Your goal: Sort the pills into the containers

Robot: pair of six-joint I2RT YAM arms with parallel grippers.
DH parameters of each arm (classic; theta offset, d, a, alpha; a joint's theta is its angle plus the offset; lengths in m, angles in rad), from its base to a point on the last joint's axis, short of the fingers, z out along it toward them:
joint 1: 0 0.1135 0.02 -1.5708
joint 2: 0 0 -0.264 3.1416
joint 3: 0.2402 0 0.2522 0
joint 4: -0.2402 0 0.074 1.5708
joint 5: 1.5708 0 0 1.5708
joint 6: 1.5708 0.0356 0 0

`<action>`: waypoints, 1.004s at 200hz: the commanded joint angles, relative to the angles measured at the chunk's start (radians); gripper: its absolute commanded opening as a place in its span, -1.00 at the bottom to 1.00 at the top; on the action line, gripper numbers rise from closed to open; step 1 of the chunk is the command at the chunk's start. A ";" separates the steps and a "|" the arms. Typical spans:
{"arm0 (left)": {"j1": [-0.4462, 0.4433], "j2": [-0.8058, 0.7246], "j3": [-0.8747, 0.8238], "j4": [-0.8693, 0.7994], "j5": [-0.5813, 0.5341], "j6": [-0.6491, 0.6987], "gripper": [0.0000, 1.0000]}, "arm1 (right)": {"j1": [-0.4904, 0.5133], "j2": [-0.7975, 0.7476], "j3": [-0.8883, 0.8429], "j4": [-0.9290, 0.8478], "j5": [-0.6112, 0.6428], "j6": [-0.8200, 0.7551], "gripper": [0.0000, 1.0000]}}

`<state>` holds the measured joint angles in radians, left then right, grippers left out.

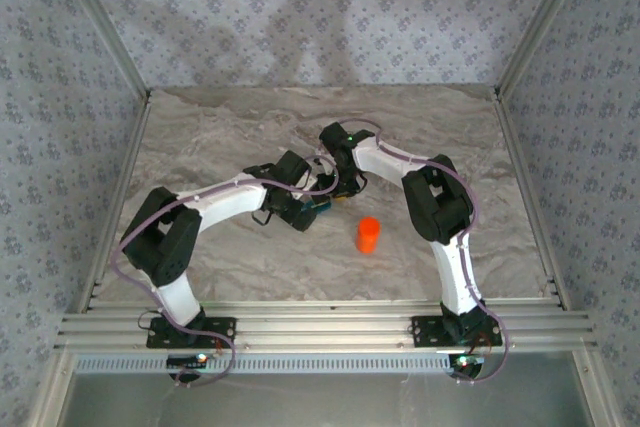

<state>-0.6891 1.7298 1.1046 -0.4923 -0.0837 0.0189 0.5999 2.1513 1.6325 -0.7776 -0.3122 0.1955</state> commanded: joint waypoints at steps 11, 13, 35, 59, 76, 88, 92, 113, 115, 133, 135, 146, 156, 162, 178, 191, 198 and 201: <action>0.032 0.004 0.034 0.006 -0.019 0.017 0.98 | 0.009 0.041 -0.055 -0.053 0.038 0.012 0.13; 0.035 0.003 0.035 0.006 -0.018 0.016 0.98 | 0.009 0.041 -0.055 -0.053 0.038 0.013 0.13; 0.060 -0.006 0.041 0.004 -0.013 0.011 0.98 | 0.010 0.040 -0.057 -0.053 0.039 0.013 0.13; 0.087 -0.010 0.052 0.005 -0.009 0.001 0.99 | 0.010 0.042 -0.059 -0.052 0.038 0.013 0.13; 0.103 -0.006 0.062 0.002 -0.004 -0.013 0.99 | 0.011 0.044 -0.060 -0.051 0.039 0.012 0.13; 0.113 0.006 0.076 -0.007 -0.003 -0.024 0.98 | 0.010 0.043 -0.062 -0.049 0.039 0.014 0.13; 0.115 0.010 0.080 -0.010 -0.003 -0.028 0.99 | 0.011 0.044 -0.062 -0.047 0.039 0.014 0.12; 0.124 0.032 0.096 -0.014 0.006 -0.046 0.98 | 0.011 0.044 -0.065 -0.045 0.038 0.018 0.12; 0.125 0.035 0.096 -0.014 0.006 -0.047 0.98 | 0.011 0.044 -0.065 -0.046 0.039 0.018 0.12; 0.127 0.053 0.104 -0.018 0.016 -0.060 0.98 | 0.012 0.042 -0.067 -0.042 0.036 0.021 0.12; 0.127 0.055 0.105 -0.018 0.015 -0.061 0.98 | 0.012 0.042 -0.069 -0.042 0.036 0.022 0.12; 0.129 0.067 0.106 -0.020 0.019 -0.067 0.98 | 0.011 0.042 -0.071 -0.042 0.035 0.023 0.12; 0.131 0.077 0.105 -0.020 0.021 -0.073 0.98 | 0.012 0.041 -0.072 -0.041 0.033 0.024 0.12; 0.132 0.082 0.107 -0.021 0.024 -0.075 0.99 | 0.012 0.041 -0.074 -0.041 0.033 0.025 0.12; 0.133 0.088 0.110 -0.023 0.027 -0.082 0.98 | 0.012 0.039 -0.077 -0.038 0.031 0.028 0.12; 0.135 0.089 0.116 -0.024 0.032 -0.083 0.99 | 0.011 0.037 -0.079 -0.036 0.029 0.030 0.12; 0.135 0.089 0.123 -0.027 0.035 -0.085 0.98 | 0.011 0.038 -0.078 -0.035 0.027 0.031 0.12; 0.135 0.088 0.126 -0.028 0.037 -0.087 0.99 | 0.012 0.038 -0.079 -0.035 0.027 0.032 0.12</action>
<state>-0.5629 1.8091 1.1957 -0.4980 -0.0708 -0.0479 0.5999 2.1410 1.6062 -0.7498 -0.3305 0.2150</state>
